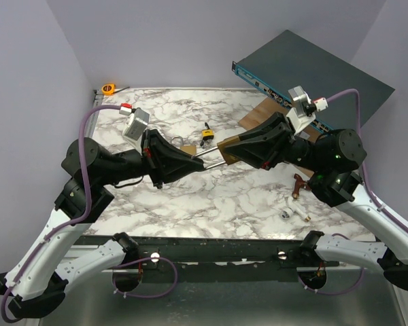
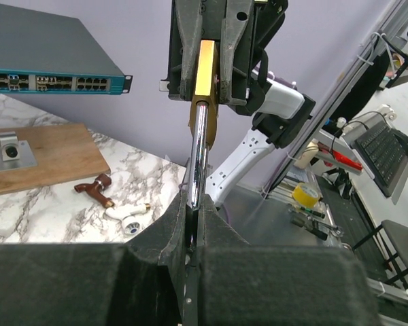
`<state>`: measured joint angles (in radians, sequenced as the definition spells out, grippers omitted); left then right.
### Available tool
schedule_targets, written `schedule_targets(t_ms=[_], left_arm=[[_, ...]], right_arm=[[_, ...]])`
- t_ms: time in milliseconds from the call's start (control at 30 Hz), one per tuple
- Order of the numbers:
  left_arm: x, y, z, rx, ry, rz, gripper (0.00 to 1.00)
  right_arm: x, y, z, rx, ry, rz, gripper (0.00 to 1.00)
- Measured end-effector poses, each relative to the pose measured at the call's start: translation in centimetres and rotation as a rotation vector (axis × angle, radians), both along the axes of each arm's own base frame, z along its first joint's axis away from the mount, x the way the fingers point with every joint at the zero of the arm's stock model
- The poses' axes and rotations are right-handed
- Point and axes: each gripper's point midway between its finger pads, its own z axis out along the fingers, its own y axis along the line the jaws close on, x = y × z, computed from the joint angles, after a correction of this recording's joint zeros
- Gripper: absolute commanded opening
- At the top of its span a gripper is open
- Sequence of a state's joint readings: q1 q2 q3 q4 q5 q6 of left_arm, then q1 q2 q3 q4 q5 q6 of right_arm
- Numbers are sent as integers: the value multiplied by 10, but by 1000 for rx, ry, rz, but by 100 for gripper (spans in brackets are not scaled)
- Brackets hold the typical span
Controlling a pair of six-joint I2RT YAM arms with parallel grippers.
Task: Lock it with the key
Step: Lock the lock.
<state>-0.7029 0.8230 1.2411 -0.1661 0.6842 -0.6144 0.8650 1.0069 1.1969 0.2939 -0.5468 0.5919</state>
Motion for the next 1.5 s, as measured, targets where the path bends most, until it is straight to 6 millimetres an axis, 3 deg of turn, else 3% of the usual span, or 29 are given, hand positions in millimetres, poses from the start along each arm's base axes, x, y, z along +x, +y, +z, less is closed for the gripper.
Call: schedule_targets(t_ms=[433,1500], left_arm=[[-2,-4,9,-28,-27,-13,0],[-9,-16,56,-96,-113,-52,0]], right_arm=[[-2,-2,7,30,-12,5,1],[-15,-12,41,151,-76,-4,1]])
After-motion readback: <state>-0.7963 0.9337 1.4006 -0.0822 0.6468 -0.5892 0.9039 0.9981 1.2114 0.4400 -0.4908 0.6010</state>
